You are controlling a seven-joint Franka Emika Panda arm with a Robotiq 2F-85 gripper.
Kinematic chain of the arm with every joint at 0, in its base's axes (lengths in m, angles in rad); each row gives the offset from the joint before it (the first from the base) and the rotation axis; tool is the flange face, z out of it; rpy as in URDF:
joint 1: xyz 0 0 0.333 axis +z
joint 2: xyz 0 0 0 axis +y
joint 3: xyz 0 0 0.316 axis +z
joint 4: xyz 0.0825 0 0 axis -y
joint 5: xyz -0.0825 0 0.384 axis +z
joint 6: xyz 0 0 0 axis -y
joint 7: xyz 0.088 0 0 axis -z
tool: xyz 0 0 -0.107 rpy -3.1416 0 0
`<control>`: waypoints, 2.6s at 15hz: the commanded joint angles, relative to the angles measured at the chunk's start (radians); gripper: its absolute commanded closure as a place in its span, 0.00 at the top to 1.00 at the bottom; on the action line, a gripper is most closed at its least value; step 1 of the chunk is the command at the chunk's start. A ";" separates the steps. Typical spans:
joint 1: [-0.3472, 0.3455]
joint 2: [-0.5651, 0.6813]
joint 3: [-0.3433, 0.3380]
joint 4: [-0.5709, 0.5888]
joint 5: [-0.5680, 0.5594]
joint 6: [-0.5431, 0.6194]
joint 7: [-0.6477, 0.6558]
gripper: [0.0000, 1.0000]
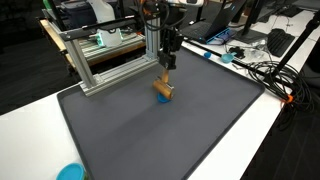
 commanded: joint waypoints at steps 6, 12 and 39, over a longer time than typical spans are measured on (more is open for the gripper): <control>-0.011 0.093 0.013 0.146 0.022 -0.213 -0.109 0.21; -0.021 -0.026 0.010 0.108 0.027 -0.187 -0.107 0.21; -0.092 0.120 -0.007 0.270 0.281 -0.225 -0.360 0.21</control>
